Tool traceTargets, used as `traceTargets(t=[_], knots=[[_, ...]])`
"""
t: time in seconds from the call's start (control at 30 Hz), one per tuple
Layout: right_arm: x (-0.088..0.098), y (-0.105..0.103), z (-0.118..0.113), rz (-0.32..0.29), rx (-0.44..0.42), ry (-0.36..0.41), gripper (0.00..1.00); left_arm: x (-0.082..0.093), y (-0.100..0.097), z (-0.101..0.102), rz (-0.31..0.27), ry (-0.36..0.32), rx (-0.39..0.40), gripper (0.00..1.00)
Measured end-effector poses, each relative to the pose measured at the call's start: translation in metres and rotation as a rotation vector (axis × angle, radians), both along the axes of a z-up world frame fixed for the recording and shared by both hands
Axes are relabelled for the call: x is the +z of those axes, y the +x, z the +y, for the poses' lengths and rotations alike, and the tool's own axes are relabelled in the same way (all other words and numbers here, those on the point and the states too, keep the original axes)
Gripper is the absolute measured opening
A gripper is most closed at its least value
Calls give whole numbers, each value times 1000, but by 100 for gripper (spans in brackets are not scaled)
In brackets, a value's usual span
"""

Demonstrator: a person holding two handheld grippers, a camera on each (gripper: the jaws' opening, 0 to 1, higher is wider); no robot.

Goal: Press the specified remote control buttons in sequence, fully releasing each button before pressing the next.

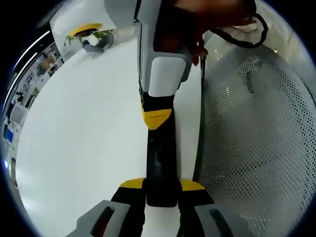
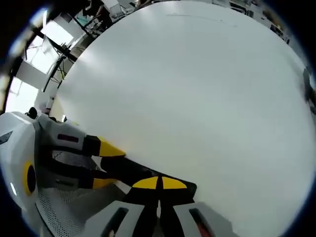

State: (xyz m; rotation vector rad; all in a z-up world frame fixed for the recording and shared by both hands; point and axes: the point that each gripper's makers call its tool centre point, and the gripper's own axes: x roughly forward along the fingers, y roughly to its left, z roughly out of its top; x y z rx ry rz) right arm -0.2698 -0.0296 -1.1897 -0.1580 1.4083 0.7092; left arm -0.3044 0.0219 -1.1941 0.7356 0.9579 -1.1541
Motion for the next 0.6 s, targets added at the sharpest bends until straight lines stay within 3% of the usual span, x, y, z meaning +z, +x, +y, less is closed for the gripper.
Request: traceTargets(t=[0.17, 0.6], knots=[[0, 0, 0, 25, -31, 24, 0, 0, 0, 0, 4, 9, -6, 24], [1, 0, 0, 16, -34, 26, 0, 0, 1, 0, 9, 14, 1, 24]])
